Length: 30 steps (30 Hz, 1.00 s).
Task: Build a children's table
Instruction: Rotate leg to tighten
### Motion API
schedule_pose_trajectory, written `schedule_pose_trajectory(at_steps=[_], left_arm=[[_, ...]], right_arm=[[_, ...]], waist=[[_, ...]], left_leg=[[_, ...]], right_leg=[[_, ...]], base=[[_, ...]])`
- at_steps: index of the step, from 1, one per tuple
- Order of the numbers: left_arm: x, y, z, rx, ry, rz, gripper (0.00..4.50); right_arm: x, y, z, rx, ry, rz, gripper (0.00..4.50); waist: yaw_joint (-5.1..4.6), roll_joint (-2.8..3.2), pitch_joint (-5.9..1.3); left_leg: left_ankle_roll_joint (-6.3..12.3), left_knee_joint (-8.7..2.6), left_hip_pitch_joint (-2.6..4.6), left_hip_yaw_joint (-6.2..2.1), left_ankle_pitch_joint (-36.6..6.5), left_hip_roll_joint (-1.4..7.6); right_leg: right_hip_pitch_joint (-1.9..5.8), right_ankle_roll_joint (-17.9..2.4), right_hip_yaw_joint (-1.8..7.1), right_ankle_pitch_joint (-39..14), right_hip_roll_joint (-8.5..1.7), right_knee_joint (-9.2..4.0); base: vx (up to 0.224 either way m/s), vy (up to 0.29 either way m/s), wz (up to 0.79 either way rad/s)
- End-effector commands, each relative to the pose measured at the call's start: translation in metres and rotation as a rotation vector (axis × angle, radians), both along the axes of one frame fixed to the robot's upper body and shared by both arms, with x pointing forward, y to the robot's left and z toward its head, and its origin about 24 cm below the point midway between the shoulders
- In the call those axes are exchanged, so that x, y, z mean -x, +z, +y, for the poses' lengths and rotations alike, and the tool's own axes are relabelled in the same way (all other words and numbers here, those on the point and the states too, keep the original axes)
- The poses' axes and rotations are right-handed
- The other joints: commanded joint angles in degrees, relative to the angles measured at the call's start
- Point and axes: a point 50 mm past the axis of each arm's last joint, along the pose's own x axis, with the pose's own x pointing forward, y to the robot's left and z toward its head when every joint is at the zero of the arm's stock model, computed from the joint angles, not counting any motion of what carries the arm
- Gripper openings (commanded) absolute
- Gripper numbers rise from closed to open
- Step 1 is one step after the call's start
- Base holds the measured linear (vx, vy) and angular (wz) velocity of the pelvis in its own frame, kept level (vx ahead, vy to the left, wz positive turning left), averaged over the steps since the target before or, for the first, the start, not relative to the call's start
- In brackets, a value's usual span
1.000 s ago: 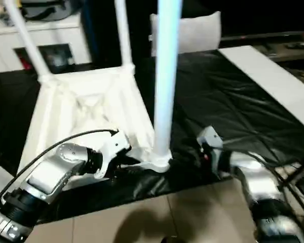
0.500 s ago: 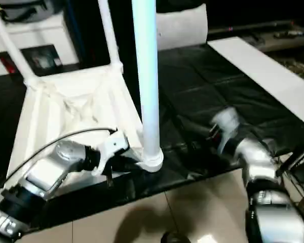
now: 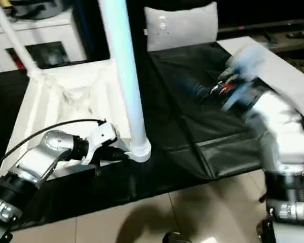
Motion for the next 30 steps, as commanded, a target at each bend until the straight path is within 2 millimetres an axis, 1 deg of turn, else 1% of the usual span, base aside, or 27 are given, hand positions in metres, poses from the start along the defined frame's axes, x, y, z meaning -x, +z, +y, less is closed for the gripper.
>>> schedule_pose_trajectory(at_steps=[1,2,3,4,5,6,7,8,9,10,11,13,14,15,16,17,18,19,20,21,22,24,25,26,28,29,30], left_arm=[[-0.001,0.006,-0.003,0.038,-0.046,-0.039,0.07],[0.000,0.006,-0.003,0.038,-0.050,-0.039,0.07],[0.002,0.002,-0.006,0.026,-0.069,-0.039,0.07],[0.004,-0.003,-0.008,0.011,-0.070,-0.033,0.07],[0.005,-0.005,-0.009,0.009,-0.071,-0.030,0.07],[0.005,-0.005,-0.009,0.007,-0.063,-0.035,0.07],[0.003,-0.008,-0.010,0.003,-0.022,-0.055,0.07],[0.003,-0.008,-0.011,0.010,-0.015,-0.051,0.07],[0.002,-0.009,-0.011,0.036,0.013,-0.031,0.07],[0.001,-0.009,-0.012,0.051,0.025,-0.019,0.07],[0.001,-0.010,-0.011,0.069,0.038,0.004,0.30],[0.001,-0.009,-0.011,0.084,0.055,0.013,0.56],[0.001,-0.009,-0.008,0.086,0.068,0.013,0.56],[0.001,-0.009,-0.003,0.070,0.083,0.007,0.61],[0.001,-0.009,0.000,0.060,0.090,0.006,0.85],[0.002,-0.009,0.002,0.057,0.094,0.006,0.85],[0.002,-0.009,0.002,0.057,0.094,0.006,0.93],[0.004,-0.009,0.006,0.047,0.095,0.024,0.93],[0.005,-0.008,0.007,0.047,0.095,0.026,0.93],[0.005,-0.008,0.009,0.052,0.102,0.031,0.93],[0.006,-0.008,0.009,0.059,0.108,0.035,0.93],[0.007,-0.008,0.010,0.074,0.108,0.049,0.93],[0.007,-0.008,0.011,0.076,0.109,0.054,0.67],[0.008,-0.008,0.011,0.076,0.109,0.055,0.59],[0.008,-0.007,0.012,0.098,0.116,0.059,0.51],[0.009,-0.007,0.012,0.101,0.114,0.060,0.51],[0.009,-0.007,0.012,0.103,0.112,0.061,0.37]], right_arm=[[0.006,0.002,0.006,0.051,0.029,0.021,4.50],[0.007,0.000,0.006,0.056,0.035,0.028,4.50],[0.011,-0.009,0.009,0.082,0.063,0.067,4.50],[0.013,-0.018,0.010,0.107,0.071,0.094,4.50],[0.014,-0.022,0.010,0.118,0.069,0.103,4.50],[0.014,-0.023,0.010,0.120,0.069,0.107,4.50],[0.015,-0.030,0.011,0.126,0.068,0.126,4.50],[0.015,-0.031,0.012,0.128,0.067,0.128,4.50],[0.015,-0.035,0.013,0.132,0.061,0.136,4.50],[0.014,-0.037,0.014,0.135,0.058,0.140,4.50],[0.014,-0.039,0.016,0.133,0.054,0.150,4.50],[0.014,-0.042,0.019,0.132,0.061,0.161,4.50],[0.014,-0.045,0.022,0.133,0.075,0.174,4.50],[0.013,-0.049,0.025,0.136,0.086,0.184,4.50],[0.012,-0.051,0.025,0.138,0.085,0.186,4.50],[0.012,-0.052,0.025,0.140,0.085,0.187,4.50],[0.012,-0.052,0.025,0.140,0.085,0.187,4.50],[0.012,-0.053,0.024,0.141,0.086,0.189,4.50],[0.012,-0.053,0.023,0.142,0.085,0.190,4.50],[0.012,-0.053,0.023,0.143,0.085,0.191,4.50],[0.012,-0.054,0.022,0.141,0.085,0.192,4.50],[0.012,-0.054,0.022,0.141,0.086,0.193,4.50],[0.012,-0.054,0.022,0.141,0.086,0.193,4.50],[0.012,-0.054,0.022,0.141,0.087,0.193,4.50],[0.011,-0.055,0.022,0.140,0.091,0.194,4.50],[0.011,-0.055,0.022,0.139,0.093,0.194,4.50],[0.011,-0.055,0.022,0.138,0.095,0.194,4.50]], waist=[[0.13,-0.75,-3.82],[-0.07,-0.79,-3.95],[-0.04,-0.70,-4.00],[0.03,-0.69,-4.13],[0.10,-0.63,-4.15],[0.32,-0.66,-4.19],[0.69,-0.78,-4.36],[0.88,-0.82,-4.32],[1.41,-0.86,-4.37],[1.72,-0.81,-4.42],[2.08,-0.69,-4.35],[2.60,-0.97,-4.43],[3.04,-1.00,-4.49],[3.11,-1.08,-4.36],[3.08,-1.15,-4.30],[3.09,-1.26,-4.37],[3.04,-1.07,-4.22],[3.01,-1.16,-4.26],[2.98,-1.21,-4.19],[2.88,-1.06,-4.16],[2.82,-1.13,-4.09],[2.86,-1.04,-4.12],[2.87,-1.07,-4.13],[2.92,-1.03,-4.20],[3.00,-1.09,-4.27],[3.00,-1.38,-4.31],[3.07,-1.17,-4.33]], left_leg=[[2.86,-4.02,-0.38,-0.29,-17.04,0.74],[2.81,-3.94,-0.37,-0.30,-17.12,0.70],[3.17,-3.99,-0.20,-0.25,-16.62,0.80],[3.71,-4.08,-0.44,-0.26,-15.27,0.88],[3.99,-4.19,-0.61,-0.31,-14.59,1.05],[4.47,-4.24,-0.56,-0.23,-13.41,1.23],[4.85,-4.17,-0.66,-0.16,-11.62,1.30],[5.13,-4.14,-0.66,-0.03,-10.97,1.24],[5.40,-4.06,-0.73,0.14,-9.82,1.17],[5.41,-4.03,-0.60,0.21,-9.44,1.26],[5.51,-4.10,-0.55,0.15,-8.85,1.38],[5.42,-4.04,-0.62,0.26,-8.40,1.31],[5.35,-3.97,-0.57,0.35,-7.82,1.24],[5.27,-4.06,-0.58,0.41,-8.33,1.30],[5.07,-4.09,-0.49,0.38,-8.89,1.31],[4.97,-4.03,-0.52,0.38,-8.89,1.28],[4.84,-4.10,-0.56,0.35,-9.24,1.28],[4.58,-4.08,-0.35,0.36,-9.82,1.32],[4.53,-4.11,-0.43,0.34,-10.03,1.29],[4.44,-4.13,-0.35,0.32,-10.42,1.28],[4.44,-4.16,-0.28,0.32,-10.71,1.32],[4.43,-4.12,-0.24,0.33,-10.87,1.28],[4.42,-4.17,-0.24,0.30,-10.83,1.32],[4.54,-4.15,-0.30,0.26,-10.45,1.34],[4.83,-4.14,-0.37,0.31,-9.80,1.33],[4.93,-4.11,-0.42,0.36,-9.51,1.30],[5.05,-4.09,-0.43,0.35,-8.95,1.31]], right_leg=[[4.02,4.71,1.78,-33.12,-3.28,-5.87],[3.86,4.47,1.99,-32.96,-3.48,-5.71],[3.68,3.70,2.39,-31.99,-3.67,-5.67],[3.75,2.32,2.77,-30.16,-3.90,-5.29],[3.85,1.71,2.91,-29.15,-3.96,-5.08],[3.81,0.51,3.21,-27.22,-4.01,-4.94],[3.94,-0.48,3.51,-25.23,-4.10,-4.53],[3.88,-0.84,3.61,-24.74,-4.07,-4.52],[4.04,-1.28,3.68,-24.41,-4.13,-4.41],[3.97,-1.51,3.75,-24.27,-4.21,-4.35],[3.94,-1.88,3.81,-23.72,-4.09,-4.21],[4.02,-1.68,3.95,-23.68,-4.09,-4.09],[4.01,-1.79,3.98,-23.57,-4.14,-3.94],[3.94,-1.73,3.94,-24.32,-4.11,-4.06],[3.93,-1.44,3.88,-25.12,-4.03,-4.20],[3.96,-1.29,3.90,-25.15,-4.06,-4.14],[3.98,-0.97,3.84,-25.70,-4.02,-4.23],[3.91,-0.62,3.84,-26.50,-4.12,-4.29],[3.91,-0.46,3.83,-26.87,-4.09,-4.32],[3.86,-0.22,3.78,-27.26,-4.01,-4.35],[3.79,-0.17,3.76,-27.50,-4.00,-4.47],[3.77,-0.23,3.80,-27.42,-3.98,-4.49],[3.81,-0.26,3.82,-27.22,-3.98,-4.44],[3.85,-0.46,3.89,-26.53,-4.01,-4.32],[3.88,-0.89,4.05,-25.69,-4.06,-4.18],[3.90,-0.95,4.07,-25.51,-4.05,-4.14],[3.93,-1.23,4.09,-25.02,-4.08,-4.03]], base=[[0.000,0.000,0.00],[0.000,0.000,0.00],[0.000,0.000,0.00],[0.000,0.000,0.00],[0.000,0.000,0.00],[0.000,0.000,0.00],[0.000,0.000,0.00],[0.000,0.000,0.00],[0.000,0.000,0.00],[0.000,0.000,0.00],[0.000,0.000,0.00],[0.000,0.000,0.00],[0.000,0.000,0.00],[0.000,0.000,0.00],[0.000,0.000,0.00],[0.000,0.000,0.00],[0.000,0.000,0.00],[0.000,0.000,0.00],[0.000,0.000,0.00],[0.000,0.000,0.00],[0.000,0.000,0.00],[0.000,0.000,0.00],[0.000,0.000,0.00],[0.000,0.000,0.00],[0.000,0.000,0.00],[0.000,0.000,0.00],[0.000,0.000,0.00]])
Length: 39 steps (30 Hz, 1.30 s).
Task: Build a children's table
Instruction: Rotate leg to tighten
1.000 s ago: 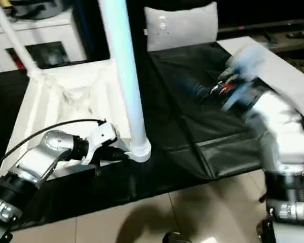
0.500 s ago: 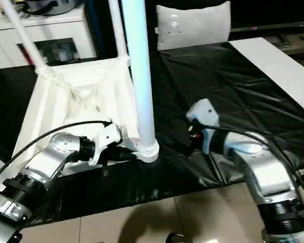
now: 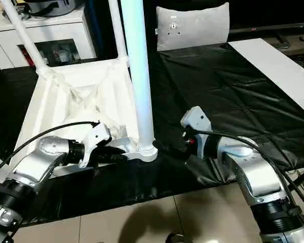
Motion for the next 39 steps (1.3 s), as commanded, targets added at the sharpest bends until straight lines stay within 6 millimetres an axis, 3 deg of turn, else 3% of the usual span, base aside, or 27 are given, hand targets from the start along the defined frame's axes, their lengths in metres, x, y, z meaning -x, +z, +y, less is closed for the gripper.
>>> schedule_pose_trajectory(at_steps=[1,6,12,16,17,18,20,23,24,26,31,39], left_arm=[[0.000,0.001,0.006,-0.001,0.024,0.000,0.23],[0.000,-0.001,0.001,0.028,0.003,-0.019,0.07],[0.008,0.000,-0.006,0.003,-0.184,-0.070,0.07],[0.014,0.002,-0.013,-0.008,-0.332,-0.064,0.00],[0.015,0.002,-0.015,-0.020,-0.374,-0.063,0.00],[0.015,0.002,-0.016,-0.030,-0.403,-0.061,0.00],[0.015,0.002,-0.017,-0.049,-0.436,-0.065,0.00],[0.011,0.003,-0.019,-0.063,-0.450,-0.075,0.00],[0.009,0.004,-0.020,-0.071,-0.465,-0.082,0.00],[0.007,0.005,-0.021,-0.076,-0.476,-0.083,0.00],[0.005,0.005,-0.020,-0.092,-0.498,-0.082,0.00],[0.003,0.004,-0.016,-0.086,-0.501,-0.060,0.00]], right_arm=[[-0.002,0.003,0.000,-0.002,0.004,-0.017,4.50],[-0.003,0.005,0.005,-0.043,0.042,-0.015,4.50],[0.001,0.004,0.010,-0.090,0.174,0.018,4.50],[0.002,-0.001,0.010,-0.072,0.265,0.066,4.03],[0.001,-0.003,0.009,-0.059,0.290,0.083,4.03],[0.001,-0.004,0.009,-0.049,0.306,0.094,3.94],[0.000,-0.007,0.009,-0.033,0.340,0.106,3.75],[0.001,-0.008,0.010,-0.023,0.387,0.128,3.49],[0.002,-0.010,0.012,-0.013,0.427,0.149,3.42],[0.002,-0.011,0.013,-0.007,0.442,0.159,3.24],[-0.001,-0.016,0.014,0.001,0.464,0.197,2.94],[-0.001,-0.018,0.018,-0.034,0.509,0.259,2.21]], waist=[[0.27,-1.20,-4.22],[0.29,-1.24,-4.44],[0.67,-1.29,-4.61],[1.27,-1.28,-4.50],[1.73,-1.68,-4.61],[2.22,-1.40,-4.57],[2.93,-1.53,-4.65],[3.67,-1.82,-4.44],[3.94,-2.34,-4.42],[4.35,-2.04,-4.34],[4.51,-2.52,-4.35],[5.11,-2.31,-4.63]], left_leg=[[5.21,-4.11,-0.53,0.17,-8.61,1.66],[6.03,-4.03,-0.71,0.15,-6.33,1.76],[7.33,-3.98,-0.56,0.27,-5.84,1.88],[7.20,-4.06,-0.37,0.34,-5.32,2.21],[7.26,-4.05,-0.26,0.47,-5.55,2.13],[7.16,-4.07,0.01,0.57,-5.27,2.24],[6.88,-4.09,0.05,0.67,-5.09,2.32],[6.37,-4.21,0.14,0.99,-5.80,2.09],[6.12,-4.26,0.31,1.19,-6.74,2.07],[5.52,-4.30,0.54,1.35,-7.73,2.14],[4.27,-4.38,0.85,1.51,-9.19,2.06],[4.97,-4.28,0.67,1.57,-7.04,2.23]], right_leg=[[4.03,-1.65,3.42,-24.85,-3.87,-4.09],[4.20,-2.57,3.66,-21.77,-3.84,-3.52],[4.15,-3.36,3.91,-20.44,-3.86,-3.22],[3.96,-4.20,4.17,-20.01,-3.94,-3.08],[3.94,-4.32,4.18,-20.35,-3.92,-3.07],[3.72,-4.63,4.38,-20.26,-3.93,-3.01],[3.75,-4.76,4.52,-20.28,-3.94,-2.87],[3.66,-4.62,4.95,-22.01,-3.76,-2.86],[3.61,-3.99,4.98,-23.61,-3.73,-3.16],[3.44,-3.46,4.98,-25.56,-3.92,-3.45],[3.42,-2.98,4.91,-27.38,-3.86,-3.67],[3.49,-4.71,5.14,-23.91,-3.77,-3.03]], base=[[0.000,0.000,0.00],[0.000,0.000,0.00],[0.000,0.000,0.00],[0.000,0.000,0.00],[0.000,0.000,0.00],[0.000,0.000,0.00],[0.000,0.000,0.00],[0.000,0.000,0.00],[0.000,0.000,0.00],[0.000,0.000,0.00],[0.000,0.000,0.00],[0.000,0.000,0.00]])
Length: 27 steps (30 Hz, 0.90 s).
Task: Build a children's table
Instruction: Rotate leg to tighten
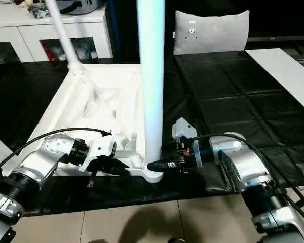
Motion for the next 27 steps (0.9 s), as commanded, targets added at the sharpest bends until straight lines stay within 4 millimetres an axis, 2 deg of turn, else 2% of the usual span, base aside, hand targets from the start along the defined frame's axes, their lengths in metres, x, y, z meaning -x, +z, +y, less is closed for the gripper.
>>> schedule_pose_trajectory(at_steps=[1,7,9,11,12,13,14,15,16,17,18,19,20,21,22,23,24,25,26,27], left_arm=[[0.001,0.002,-0.005,-0.018,-0.061,0.000,0.00],[0.002,0.002,-0.006,0.011,-0.034,0.028,0.00],[-0.001,0.002,-0.011,0.041,0.063,0.027,0.00],[-0.005,0.003,-0.018,0.080,0.153,0.026,0.00],[-0.012,0.005,-0.025,0.114,0.278,0.023,0.00],[-0.012,0.005,-0.025,0.116,0.284,0.023,0.00],[-0.014,0.005,-0.027,0.123,0.311,0.022,0.00],[-0.015,0.006,-0.029,0.130,0.338,0.022,0.00],[-0.018,0.007,-0.034,0.147,0.386,0.023,0.00],[-0.021,0.008,-0.040,0.161,0.435,0.024,0.00],[-0.026,0.010,-0.048,0.183,0.505,0.019,0.00],[-0.027,0.011,-0.053,0.193,0.527,0.024,0.00],[-0.028,0.012,-0.057,0.201,0.548,0.025,0.00],[-0.030,0.012,-0.061,0.205,0.570,0.014,0.00],[-0.032,0.013,-0.064,0.207,0.593,0.003,0.00],[-0.037,0.015,-0.071,0.214,0.637,-0.023,0.00],[-0.039,0.017,-0.075,0.223,0.663,-0.041,0.00],[-0.040,0.019,-0.078,0.230,0.666,-0.047,0.00],[-0.040,0.020,-0.080,0.234,0.662,-0.048,0.00],[-0.040,0.021,-0.082,0.235,0.663,-0.048,0.00]], right_arm=[[0.003,0.000,0.006,-0.018,0.041,0.030,2.21],[0.009,-0.002,0.007,-0.053,0.042,0.066,1.97],[0.014,-0.004,0.013,-0.100,0.003,0.098,1.97],[0.012,-0.008,0.018,-0.079,-0.082,0.061,1.97],[0.001,-0.015,0.026,-0.043,-0.262,0.024,1.97],[0.001,-0.015,0.026,-0.042,-0.270,0.022,1.97],[-0.002,-0.017,0.028,-0.038,-0.310,0.019,1.97],[-0.004,-0.018,0.030,-0.033,-0.351,0.016,1.96],[-0.010,-0.020,0.032,-0.030,-0.432,0.017,1.96],[-0.017,-0.021,0.035,-0.026,-0.519,0.022,1.95],[-0.025,-0.024,0.040,-0.022,-0.634,0.032,1.94],[-0.028,-0.024,0.041,-0.016,-0.673,0.034,1.94],[-0.031,-0.025,0.043,-0.011,-0.709,0.034,1.93],[-0.034,-0.025,0.044,-0.009,-0.744,0.034,1.93],[-0.036,-0.026,0.046,-0.006,-0.781,0.035,1.93],[-0.042,-0.027,0.048,0.003,-0.854,0.018,1.93],[-0.044,-0.026,0.049,0.007,-0.886,-0.007,1.93],[-0.045,-0.026,0.051,-0.009,-0.879,-0.017,2.49],[-0.045,-0.025,0.051,-0.016,-0.871,-0.036,2.49],[-0.045,-0.024,0.051,-0.019,-0.871,-0.048,2.63]], waist=[[-0.01,-0.72,-4.49],[0.60,-0.71,-4.47],[0.79,-0.76,-4.53],[0.64,-0.79,-4.29],[0.30,-0.47,-4.19],[0.06,-0.46,-4.00],[-0.58,-0.76,-3.77],[-1.60,-0.80,-3.64],[-2.08,-0.36,-3.58],[-3.37,-0.46,-3.58],[-4.51,0.03,-3.53],[-5.31,0.12,-3.54],[-6.23,0.79,-3.46],[-6.98,1.08,-3.47],[-7.16,1.03,-3.37],[-7.33,1.18,-3.25],[-8.23,0.34,-3.31],[-8.57,0.06,-3.28],[-8.62,0.35,-3.49],[-8.92,0.45,-3.61]], left_leg=[[4.90,-4.25,-0.21,0.05,-6.85,2.29],[4.35,-4.32,-0.10,0.13,-6.80,2.35],[4.16,-4.36,-0.10,0.06,-6.20,2.58],[3.88,-4.43,-0.12,0.09,-6.85,2.34],[2.92,-4.43,-0.16,0.07,-7.59,2.10],[2.45,-4.39,-0.14,0.13,-8.27,1.92],[1.57,-4.14,0.10,0.17,-10.61,1.28],[1.36,-3.86,0.00,0.12,-12.28,0.82],[1.42,-3.67,0.27,0.07,-13.35,0.69],[1.55,-3.40,0.11,-0.09,-14.57,0.60],[1.51,-3.39,0.18,-0.50,-16.24,0.91],[1.64,-3.38,0.05,-0.67,-17.30,1.13],[1.92,-3.83,0.30,-1.23,-20.30,2.01],[2.33,-4.89,-0.28,-2.05,-23.74,3.56],[2.29,-5.42,-0.53,-2.36,-25.44,4.01],[1.95,-5.40,0.65,-1.97,-27.35,3.61],[1.24,-3.49,1.54,-0.85,-24.83,1.04],[1.33,-2.81,1.24,-0.48,-22.66,0.00],[2.27,-2.58,0.98,-0.26,-20.22,-0.12],[2.95,-2.91,0.51,-0.51,-19.34,0.25]], right_leg=[[3.63,-4.78,3.48,-23.98,-3.90,-3.82],[3.59,-4.37,3.52,-24.66,-3.82,-3.94],[3.62,-4.96,3.68,-23.37,-4.00,-3.71],[3.47,-4.63,3.54,-24.79,-3.85,-3.96],[3.59,-3.93,3.38,-26.72,-3.83,-4.08],[3.43,-3.42,3.17,-28.17,-3.69,-4.49],[3.37,-1.53,2.36,-32.45,-3.57,-5.33],[3.41,0.67,1.65,-35.50,-3.41,-6.05],[3.20,1.50,1.27,-36.71,-3.33,-6.52],[3.29,2.69,0.47,-37.24,-3.12,-7.03],[3.49,3.42,-0.53,-37.23,-3.07,-7.58],[3.71,3.98,-0.96,-36.88,-2.92,-7.79],[4.27,4.50,-1.55,-35.71,-3.04,-7.95],[5.16,4.16,-0.99,-31.97,-3.20,-6.30],[5.35,4.17,-0.54,-31.00,-3.22,-5.79],[4.24,3.14,0.33,-30.99,-3.32,-5.89],[3.08,2.80,-0.63,-35.70,-3.81,-7.81],[3.19,3.61,-1.56,-37.88,-3.78,-8.33],[3.58,5.04,-2.10,-39.04,-4.12,-8.80],[3.79,5.37,-2.05,-37.49,-3.85,-8.56]], base=[[0.000,0.000,0.00],[0.000,0.000,0.00],[0.000,0.000,0.00],[0.000,0.000,0.00],[0.000,0.000,0.00],[0.000,0.000,0.00],[0.000,0.000,0.00],[0.000,0.000,0.00],[0.000,0.000,0.00],[0.000,0.000,0.00],[0.000,0.000,0.00],[0.000,0.000,0.00],[0.000,0.000,0.00],[0.000,0.000,0.00],[0.000,0.000,0.00],[0.000,0.000,0.00],[0.000,0.000,0.00],[0.000,0.000,0.00],[0.000,0.000,0.00],[0.000,0.000,0.00]])
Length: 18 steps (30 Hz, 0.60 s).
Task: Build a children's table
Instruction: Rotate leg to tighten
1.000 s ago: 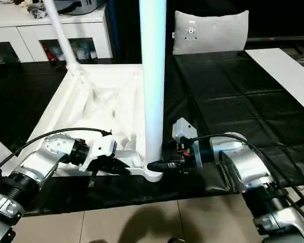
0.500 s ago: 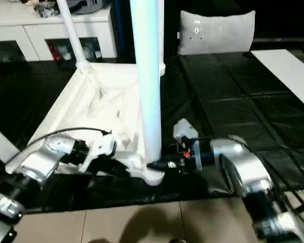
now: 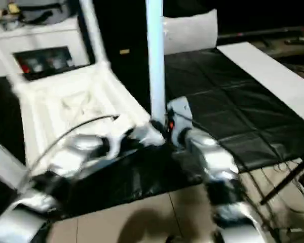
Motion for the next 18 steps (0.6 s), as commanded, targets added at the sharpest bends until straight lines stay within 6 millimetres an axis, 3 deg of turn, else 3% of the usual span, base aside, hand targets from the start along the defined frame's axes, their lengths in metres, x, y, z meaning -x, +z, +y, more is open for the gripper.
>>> schedule_pose_trajectory(at_steps=[1,3,5,7,11,13,14,15,18], left_arm=[[-0.007,0.029,-0.020,0.099,-0.031,-0.107,0.00],[-0.007,0.028,-0.018,0.074,-0.037,-0.120,0.00],[-0.006,0.026,-0.013,0.055,-0.060,-0.120,0.00],[-0.005,0.022,-0.005,0.040,-0.095,-0.120,0.00],[-0.003,0.020,0.001,0.029,-0.130,-0.115,0.00],[0.001,0.017,0.009,0.013,-0.200,-0.106,0.00],[0.001,0.017,0.009,0.012,-0.203,-0.106,0.00],[0.004,0.015,0.013,0.005,-0.245,-0.101,0.00],[0.011,0.010,0.023,-0.027,-0.375,-0.076,0.00]], right_arm=[[0.006,-0.009,0.016,-0.026,0.059,0.032,2.63],[0.007,-0.006,0.012,-0.054,0.052,0.016,2.90],[0.009,-0.001,0.003,-0.063,0.075,-0.025,3.03],[0.012,0.004,-0.013,-0.053,0.120,-0.077,3.13],[0.014,0.008,-0.024,-0.041,0.162,-0.107,3.49],[0.020,0.013,-0.035,-0.005,0.263,-0.128,3.59],[0.020,0.013,-0.036,-0.003,0.266,-0.129,3.69],[0.023,0.015,-0.041,0.013,0.315,-0.132,3.90],[0.027,0.020,-0.055,0.048,0.432,-0.145,3.90]], waist=[[-0.53,-1.16,-3.53],[-0.54,-1.20,-3.97],[-0.09,-1.03,-4.26],[0.42,-1.05,-4.83],[1.40,-1.22,-5.24],[2.19,-1.52,-5.16],[2.63,-1.37,-4.96],[2.98,-1.31,-4.80],[3.64,-1.61,-4.42]], left_leg=[[3.06,-3.28,-0.04,-0.25,-19.15,0.06],[3.65,-3.82,-1.01,-0.67,-16.23,0.51],[4.38,-3.95,-1.35,-0.87,-13.78,0.77],[6.09,-3.88,-2.34,-1.23,-8.47,1.02],[8.93,-3.42,-2.92,-1.14,-2.54,1.02],[9.81,-3.27,-3.18,-0.82,-1.53,0.75],[9.82,-3.35,-2.84,-0.58,-2.54,0.80],[9.33,-3.45,-2.57,-0.45,-3.91,0.84],[7.67,-3.81,-2.06,-0.33,-8.23,1.05]], right_leg=[[2.47,5.06,1.15,-36.32,-3.19,-6.30],[2.90,3.26,1.91,-31.36,-3.40,-5.22],[3.03,1.81,2.50,-28.32,-3.56,-4.65],[3.52,-0.96,3.37,-21.23,-3.79,-3.20],[3.64,-4.45,4.06,-13.83,-3.76,-1.61],[3.62,-4.48,4.22,-13.53,-3.62,-1.42],[3.33,-4.12,4.27,-15.75,-3.58,-1.73],[3.18,-3.47,4.17,-18.73,-3.46,-2.11],[2.80,-1.66,4.12,-24.50,-3.36,-2.79]], base=[[0.000,0.000,0.00],[0.000,0.000,0.00],[0.000,0.000,0.00],[0.000,0.000,0.00],[0.000,0.000,0.00],[0.000,0.000,0.00],[0.000,0.000,0.00],[0.000,0.000,0.00],[0.000,0.000,0.00]])
